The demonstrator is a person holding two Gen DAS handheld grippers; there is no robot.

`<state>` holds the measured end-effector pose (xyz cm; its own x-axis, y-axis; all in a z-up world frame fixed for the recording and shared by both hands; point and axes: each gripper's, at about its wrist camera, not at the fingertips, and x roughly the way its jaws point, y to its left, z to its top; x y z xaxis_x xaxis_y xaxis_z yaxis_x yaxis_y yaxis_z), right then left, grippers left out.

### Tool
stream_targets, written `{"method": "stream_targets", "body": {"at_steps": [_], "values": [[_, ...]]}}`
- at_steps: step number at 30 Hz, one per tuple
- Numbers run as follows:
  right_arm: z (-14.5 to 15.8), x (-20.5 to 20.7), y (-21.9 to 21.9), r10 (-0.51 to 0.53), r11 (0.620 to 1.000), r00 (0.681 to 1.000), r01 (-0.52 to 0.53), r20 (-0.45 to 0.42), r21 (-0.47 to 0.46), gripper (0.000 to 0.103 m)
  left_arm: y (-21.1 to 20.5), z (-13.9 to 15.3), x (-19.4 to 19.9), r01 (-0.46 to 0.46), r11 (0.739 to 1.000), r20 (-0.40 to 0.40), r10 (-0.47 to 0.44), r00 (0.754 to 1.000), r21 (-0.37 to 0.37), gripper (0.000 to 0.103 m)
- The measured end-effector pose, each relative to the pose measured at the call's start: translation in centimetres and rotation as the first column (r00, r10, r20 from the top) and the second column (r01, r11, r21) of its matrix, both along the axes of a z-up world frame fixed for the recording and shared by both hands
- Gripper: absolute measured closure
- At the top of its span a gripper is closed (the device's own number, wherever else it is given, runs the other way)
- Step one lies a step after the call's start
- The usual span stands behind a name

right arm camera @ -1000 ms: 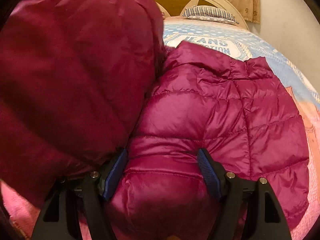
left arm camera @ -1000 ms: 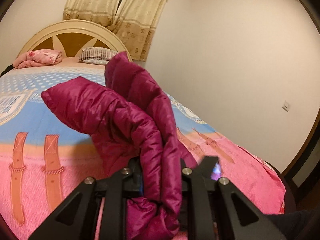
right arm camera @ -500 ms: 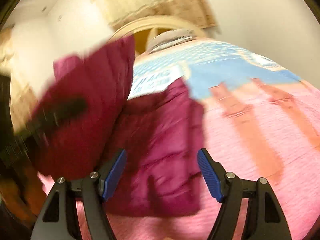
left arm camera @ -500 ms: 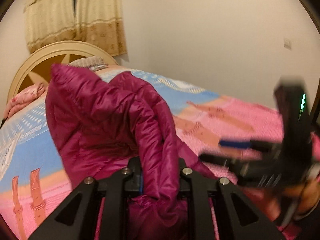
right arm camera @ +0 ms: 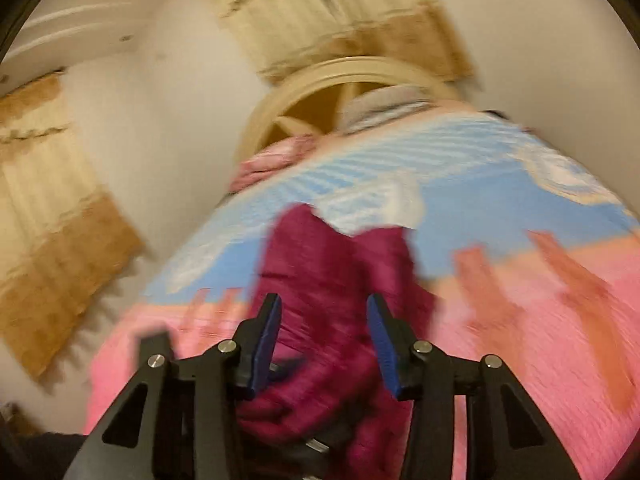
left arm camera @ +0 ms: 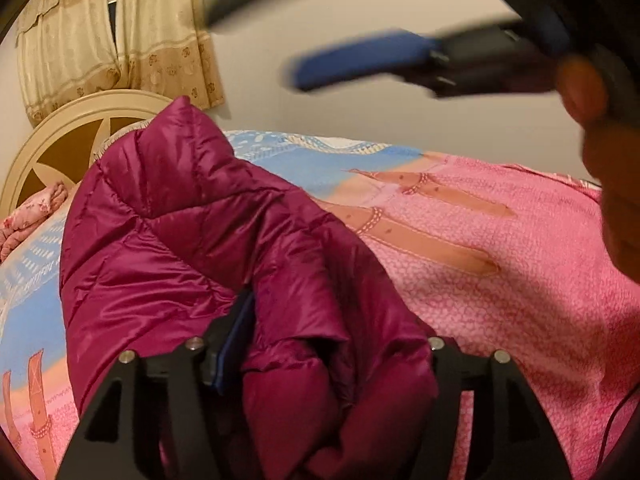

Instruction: Fold large clothes

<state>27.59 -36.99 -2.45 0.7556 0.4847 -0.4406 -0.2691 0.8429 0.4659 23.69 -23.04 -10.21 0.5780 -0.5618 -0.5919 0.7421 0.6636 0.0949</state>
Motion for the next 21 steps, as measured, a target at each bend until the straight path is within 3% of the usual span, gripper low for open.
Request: {"method": "stream_targets", "body": {"at_steps": [3, 5, 7, 11, 15, 19, 21], "values": [[-0.2, 3.0, 1.8, 0.123, 0.99, 0.991, -0.119, -0.047, 0.075, 0.057, 0.6, 0.6, -0.1, -0.01, 1.0, -0.002, 0.01, 1.0, -0.021, 0.035], [-1.1, 4.8, 2.6, 0.161, 0.979, 0.982, -0.146, -0.099, 0.144, 0.057, 1.1, 0.7, 0.4, -0.013, 1.0, 0.006, 0.014, 1.0, -0.027, 0.027], [-3.0, 6.9, 3.3, 0.197, 0.968, 0.964, -0.162, -0.18, 0.191, 0.057, 1.6, 0.9, 0.2, -0.014, 1.0, 0.006, 0.014, 1.0, -0.023, 0.026], [-6.4, 8.6, 2.2, 0.009, 0.996, 0.952, 0.018, -0.305, 0.087, 0.057, 4.3, 1.4, -2.1, 0.0, 1.0, 0.019, 0.0, 1.0, -0.003, 0.025], [-7.8, 8.1, 1.8, -0.061, 0.997, 0.946, 0.072, -0.318, 0.025, 0.057, 8.5, 3.2, -4.2, -0.021, 0.999, 0.085, 0.024, 0.996, -0.039, 0.005], [-8.4, 7.4, 3.0, -0.094, 0.994, 0.954, 0.072, -0.284, -0.087, 0.058, 12.6, 6.2, -2.3, -0.147, 0.98, 0.151, 0.167, 0.974, -0.136, 0.0], [-8.6, 7.0, 3.0, -0.115, 0.989, 0.956, 0.086, -0.27, -0.117, 0.058, 13.5, 6.3, 0.6, -0.236, 0.962, 0.121, 0.252, 0.96, -0.135, 0.0]]}}
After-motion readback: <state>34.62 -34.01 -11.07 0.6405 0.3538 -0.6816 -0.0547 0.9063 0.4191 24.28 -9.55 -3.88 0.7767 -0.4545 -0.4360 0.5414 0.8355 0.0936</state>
